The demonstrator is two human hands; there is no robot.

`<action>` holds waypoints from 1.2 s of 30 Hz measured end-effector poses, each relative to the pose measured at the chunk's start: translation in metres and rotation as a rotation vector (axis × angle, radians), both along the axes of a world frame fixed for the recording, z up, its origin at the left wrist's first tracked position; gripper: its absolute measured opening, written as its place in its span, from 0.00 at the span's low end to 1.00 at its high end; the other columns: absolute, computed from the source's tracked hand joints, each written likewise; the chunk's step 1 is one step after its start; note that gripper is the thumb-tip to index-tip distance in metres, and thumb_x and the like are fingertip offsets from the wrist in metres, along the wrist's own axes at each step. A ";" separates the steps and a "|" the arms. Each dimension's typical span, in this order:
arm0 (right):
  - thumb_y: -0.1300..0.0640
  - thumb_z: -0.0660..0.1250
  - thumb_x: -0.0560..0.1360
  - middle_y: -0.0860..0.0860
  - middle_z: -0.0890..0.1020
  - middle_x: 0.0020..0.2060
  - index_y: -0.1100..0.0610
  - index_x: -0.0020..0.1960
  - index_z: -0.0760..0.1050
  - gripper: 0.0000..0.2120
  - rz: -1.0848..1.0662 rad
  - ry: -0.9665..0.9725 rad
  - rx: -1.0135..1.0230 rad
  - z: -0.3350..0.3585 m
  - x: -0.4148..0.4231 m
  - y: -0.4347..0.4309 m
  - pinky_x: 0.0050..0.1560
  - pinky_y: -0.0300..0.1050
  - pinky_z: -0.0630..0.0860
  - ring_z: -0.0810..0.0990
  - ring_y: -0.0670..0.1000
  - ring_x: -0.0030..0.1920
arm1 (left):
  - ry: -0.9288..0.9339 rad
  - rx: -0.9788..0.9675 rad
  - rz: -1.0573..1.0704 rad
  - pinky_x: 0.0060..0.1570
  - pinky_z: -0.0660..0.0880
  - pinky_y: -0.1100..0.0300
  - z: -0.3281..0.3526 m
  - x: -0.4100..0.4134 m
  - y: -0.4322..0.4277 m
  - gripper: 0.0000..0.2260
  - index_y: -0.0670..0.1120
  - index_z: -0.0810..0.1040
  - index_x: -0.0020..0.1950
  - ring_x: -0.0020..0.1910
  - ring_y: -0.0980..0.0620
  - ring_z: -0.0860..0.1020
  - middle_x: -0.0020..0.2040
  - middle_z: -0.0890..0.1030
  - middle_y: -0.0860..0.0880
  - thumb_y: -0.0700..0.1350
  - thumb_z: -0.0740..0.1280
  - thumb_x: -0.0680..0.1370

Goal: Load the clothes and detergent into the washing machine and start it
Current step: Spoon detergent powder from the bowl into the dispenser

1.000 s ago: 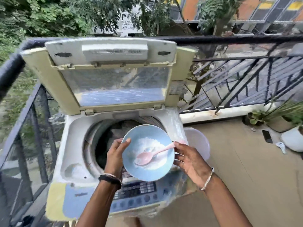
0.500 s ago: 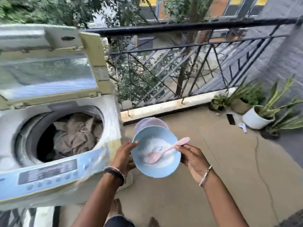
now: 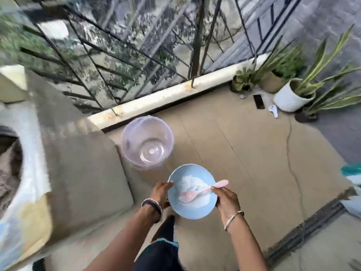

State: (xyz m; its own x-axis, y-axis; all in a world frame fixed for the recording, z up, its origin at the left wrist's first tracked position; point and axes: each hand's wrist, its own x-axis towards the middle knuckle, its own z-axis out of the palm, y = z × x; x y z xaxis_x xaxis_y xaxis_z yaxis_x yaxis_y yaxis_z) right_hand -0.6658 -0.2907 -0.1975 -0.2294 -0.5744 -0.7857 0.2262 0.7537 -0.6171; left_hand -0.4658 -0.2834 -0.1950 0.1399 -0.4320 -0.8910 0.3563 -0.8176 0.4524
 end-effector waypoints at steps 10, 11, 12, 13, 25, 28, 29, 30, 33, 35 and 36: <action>0.66 0.69 0.73 0.58 0.81 0.42 0.63 0.46 0.79 0.03 -0.173 -0.028 0.302 -0.273 -0.026 -0.122 0.41 0.46 0.75 0.79 0.55 0.40 | -0.027 0.278 0.055 0.37 0.72 0.58 -0.255 -0.031 -0.126 0.08 0.47 0.74 0.38 0.34 0.48 0.74 0.35 0.77 0.47 0.40 0.68 0.76; 0.66 0.69 0.73 0.59 0.81 0.43 0.62 0.45 0.79 0.02 -0.178 -0.026 0.316 -0.305 -0.027 -0.135 0.40 0.46 0.75 0.79 0.55 0.40 | -0.023 0.285 0.043 0.37 0.73 0.58 -0.286 -0.032 -0.136 0.08 0.47 0.74 0.38 0.35 0.48 0.75 0.36 0.77 0.46 0.40 0.68 0.76; 0.67 0.69 0.72 0.59 0.81 0.44 0.62 0.45 0.79 0.02 -0.179 -0.024 0.327 -0.339 -0.028 -0.146 0.41 0.47 0.76 0.79 0.55 0.40 | -0.012 0.291 0.034 0.37 0.73 0.58 -0.317 -0.033 -0.146 0.08 0.47 0.74 0.38 0.36 0.48 0.75 0.38 0.77 0.46 0.40 0.67 0.77; 0.67 0.69 0.72 0.59 0.81 0.45 0.62 0.44 0.79 0.02 -0.173 -0.017 0.331 -0.371 -0.029 -0.157 0.43 0.48 0.76 0.79 0.55 0.40 | -0.007 0.289 0.025 0.38 0.74 0.59 -0.346 -0.033 -0.156 0.07 0.47 0.74 0.39 0.37 0.48 0.75 0.39 0.77 0.46 0.39 0.65 0.77; 0.65 0.70 0.72 0.56 0.84 0.49 0.58 0.47 0.82 0.06 0.013 -0.047 0.232 -0.617 -0.037 -0.202 0.52 0.50 0.79 0.82 0.55 0.49 | -0.020 0.268 0.082 0.40 0.78 0.55 -0.569 -0.046 -0.187 0.22 0.45 0.72 0.69 0.50 0.44 0.75 0.57 0.77 0.42 0.28 0.56 0.79; 0.64 0.69 0.73 0.55 0.84 0.48 0.57 0.50 0.82 0.07 0.030 -0.075 0.241 -0.632 -0.039 -0.193 0.47 0.46 0.79 0.83 0.52 0.47 | -0.020 0.273 0.075 0.50 0.75 0.51 -0.588 -0.046 -0.175 0.23 0.44 0.71 0.70 0.51 0.43 0.75 0.63 0.76 0.38 0.27 0.55 0.79; 0.64 0.70 0.73 0.55 0.84 0.49 0.57 0.50 0.82 0.08 0.029 -0.080 0.245 -0.635 -0.038 -0.190 0.47 0.45 0.79 0.83 0.52 0.47 | -0.025 0.266 0.071 0.53 0.73 0.51 -0.592 -0.045 -0.172 0.24 0.44 0.70 0.71 0.51 0.43 0.75 0.65 0.75 0.38 0.26 0.54 0.78; 0.64 0.70 0.72 0.55 0.84 0.50 0.58 0.51 0.82 0.09 0.024 -0.081 0.249 -0.638 -0.037 -0.187 0.48 0.46 0.79 0.83 0.52 0.48 | -0.027 0.259 0.064 0.54 0.72 0.50 -0.597 -0.044 -0.168 0.25 0.43 0.70 0.71 0.51 0.42 0.74 0.66 0.75 0.37 0.25 0.54 0.78; 0.65 0.69 0.73 0.55 0.84 0.50 0.58 0.53 0.81 0.10 0.011 -0.080 0.256 -0.642 -0.034 -0.181 0.47 0.44 0.79 0.82 0.51 0.46 | -0.009 0.245 0.050 0.56 0.72 0.51 -0.599 -0.043 -0.166 0.27 0.44 0.70 0.72 0.52 0.43 0.74 0.67 0.74 0.37 0.23 0.53 0.77; 0.65 0.68 0.74 0.53 0.84 0.47 0.58 0.53 0.80 0.09 0.000 -0.078 0.266 -0.641 -0.032 -0.180 0.41 0.40 0.79 0.82 0.48 0.44 | 0.006 0.249 0.050 0.56 0.71 0.53 -0.595 -0.043 -0.166 0.27 0.44 0.69 0.72 0.52 0.46 0.73 0.66 0.75 0.38 0.24 0.52 0.77; 0.64 0.67 0.75 0.52 0.84 0.45 0.57 0.52 0.80 0.08 -0.003 -0.079 0.267 -0.638 -0.031 -0.180 0.38 0.39 0.79 0.82 0.47 0.43 | 0.014 0.257 0.048 0.56 0.71 0.54 -0.593 -0.043 -0.166 0.27 0.45 0.69 0.72 0.51 0.47 0.73 0.66 0.75 0.38 0.24 0.52 0.78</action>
State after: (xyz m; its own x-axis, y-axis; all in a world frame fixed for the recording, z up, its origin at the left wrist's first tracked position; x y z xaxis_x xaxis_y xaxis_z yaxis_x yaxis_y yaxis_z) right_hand -0.6972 -0.4705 -0.8356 -0.1628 -0.3437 -0.9249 0.2682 0.8867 -0.3767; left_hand -0.5086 -0.4492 -0.7880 0.1415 -0.1844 -0.9726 0.4020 -0.8872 0.2267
